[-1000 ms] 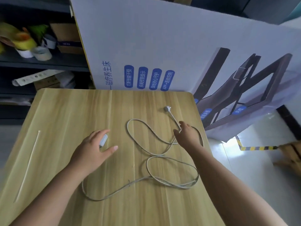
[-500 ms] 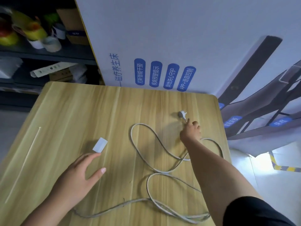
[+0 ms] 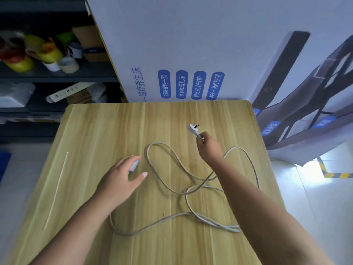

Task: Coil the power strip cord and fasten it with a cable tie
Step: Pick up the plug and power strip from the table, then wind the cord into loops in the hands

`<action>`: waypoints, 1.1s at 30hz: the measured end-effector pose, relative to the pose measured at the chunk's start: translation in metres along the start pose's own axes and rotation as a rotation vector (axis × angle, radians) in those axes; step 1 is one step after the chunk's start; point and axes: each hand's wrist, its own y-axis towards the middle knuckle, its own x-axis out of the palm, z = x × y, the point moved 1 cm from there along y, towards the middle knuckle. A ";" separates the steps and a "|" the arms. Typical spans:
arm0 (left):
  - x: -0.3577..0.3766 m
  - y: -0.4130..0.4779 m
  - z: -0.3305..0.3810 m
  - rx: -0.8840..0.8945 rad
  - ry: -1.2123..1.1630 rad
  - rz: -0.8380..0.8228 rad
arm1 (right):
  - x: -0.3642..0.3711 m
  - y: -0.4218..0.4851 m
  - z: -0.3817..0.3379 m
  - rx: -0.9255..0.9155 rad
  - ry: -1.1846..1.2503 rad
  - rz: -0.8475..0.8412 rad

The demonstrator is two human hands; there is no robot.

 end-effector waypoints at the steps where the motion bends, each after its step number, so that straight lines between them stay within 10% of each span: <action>1: -0.005 -0.001 0.003 0.028 0.001 -0.008 | -0.005 -0.015 -0.015 -0.034 0.028 0.025; 16: -0.032 -0.042 0.041 0.375 0.021 -0.205 | -0.117 -0.239 -0.258 -0.184 1.076 0.053; 26: 0.007 -0.062 -0.003 -0.464 -0.375 -0.191 | -0.209 -0.310 -0.262 -0.385 1.116 0.155; 33: 0.005 -0.104 0.027 -0.018 -0.428 -1.235 | -0.237 -0.280 -0.211 -0.338 0.893 0.354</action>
